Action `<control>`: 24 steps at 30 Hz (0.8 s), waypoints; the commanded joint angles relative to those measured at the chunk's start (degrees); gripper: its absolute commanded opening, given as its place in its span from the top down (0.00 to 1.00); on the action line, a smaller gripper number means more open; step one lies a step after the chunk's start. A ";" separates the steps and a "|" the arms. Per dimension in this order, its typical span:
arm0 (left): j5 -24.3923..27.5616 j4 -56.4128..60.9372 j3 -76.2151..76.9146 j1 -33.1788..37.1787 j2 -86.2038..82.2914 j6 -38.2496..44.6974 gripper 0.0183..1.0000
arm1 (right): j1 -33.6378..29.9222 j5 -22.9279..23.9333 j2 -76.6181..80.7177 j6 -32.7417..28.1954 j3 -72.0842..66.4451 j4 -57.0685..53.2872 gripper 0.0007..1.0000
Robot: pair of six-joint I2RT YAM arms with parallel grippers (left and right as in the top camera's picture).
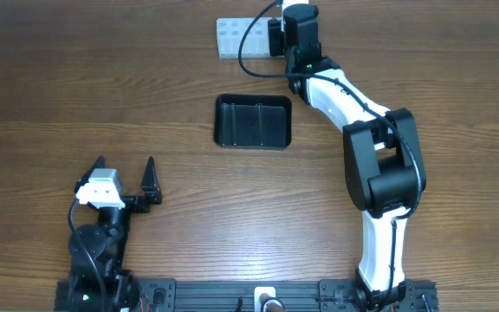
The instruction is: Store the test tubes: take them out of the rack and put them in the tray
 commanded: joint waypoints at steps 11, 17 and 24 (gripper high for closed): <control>0.57 -0.07 -0.24 0.31 -0.42 0.66 0.00 | 0.37 -1.60 1.40 1.03 -0.02 0.02 0.59; 0.57 -0.04 -0.24 0.31 -0.42 0.66 0.00 | 0.37 -1.64 1.46 1.03 -0.02 0.26 0.62; 0.57 -0.04 -0.24 0.31 -0.42 0.66 0.00 | 0.13 -2.69 2.21 1.49 -0.02 2.16 0.63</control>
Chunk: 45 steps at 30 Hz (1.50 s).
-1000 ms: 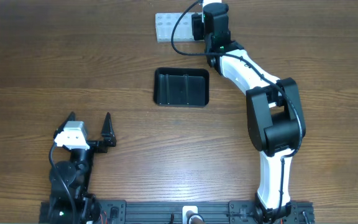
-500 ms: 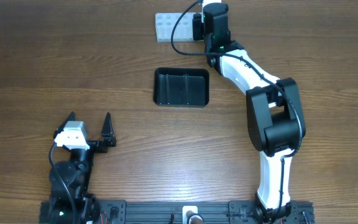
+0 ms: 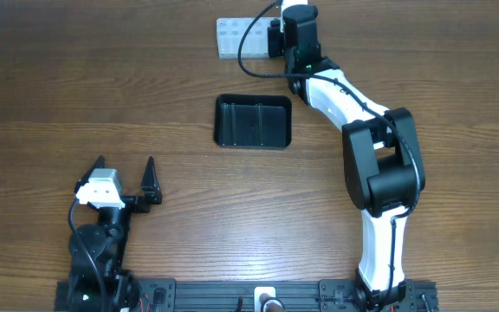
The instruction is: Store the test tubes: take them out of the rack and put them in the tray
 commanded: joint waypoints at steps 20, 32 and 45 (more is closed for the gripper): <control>0.57 -0.07 -0.26 0.33 -0.42 0.66 0.00 | -0.22 -1.16 3.65 0.76 -0.02 5.27 0.62; 0.57 -0.07 -0.26 0.31 -0.42 0.66 0.00 | -0.22 -1.14 4.02 0.76 -0.02 6.01 0.78; 0.57 -0.04 -0.26 0.31 -0.42 0.66 0.00 | -0.04 -1.09 4.00 0.74 -0.02 6.03 0.86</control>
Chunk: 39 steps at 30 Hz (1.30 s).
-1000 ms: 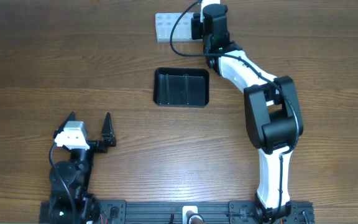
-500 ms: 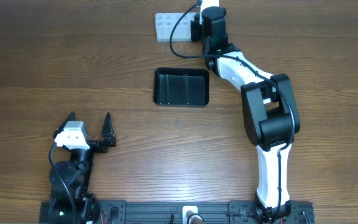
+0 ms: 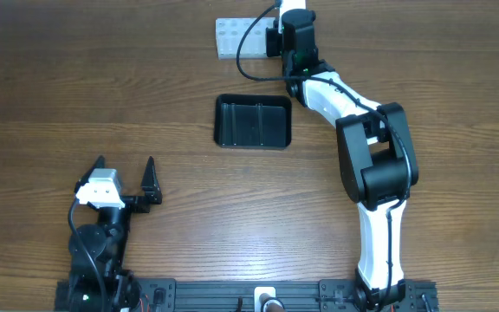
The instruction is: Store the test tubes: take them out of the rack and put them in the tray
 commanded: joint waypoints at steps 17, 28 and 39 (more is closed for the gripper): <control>0.57 -0.04 -0.26 0.31 -0.42 0.66 0.00 | 0.79 2.97 -12.35 -0.35 -0.02 -3.41 0.89; 0.57 -0.04 -0.26 0.33 -0.42 0.66 0.00 | 1.46 2.69 -29.90 2.82 -0.02 -14.71 0.88; 0.57 -0.04 -0.26 0.31 -0.42 0.66 0.00 | 3.72 -5.53 -28.61 10.19 -0.20 -51.78 0.92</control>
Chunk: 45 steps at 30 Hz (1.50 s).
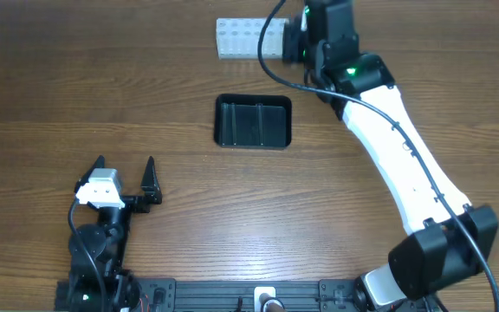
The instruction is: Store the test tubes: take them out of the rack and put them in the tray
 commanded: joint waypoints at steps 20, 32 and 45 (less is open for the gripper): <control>0.55 -0.07 -0.26 0.31 -0.42 0.66 0.00 | 3.48 -4.24 19.45 12.48 -0.44 -10.56 0.93; 0.55 -0.07 -0.26 0.31 -0.42 0.66 0.00 | 3.54 -4.02 19.87 13.05 -0.83 -11.19 0.90; 0.55 -0.07 -0.26 0.31 -0.42 0.66 0.00 | 3.48 -3.63 22.10 13.53 -1.36 -10.32 0.89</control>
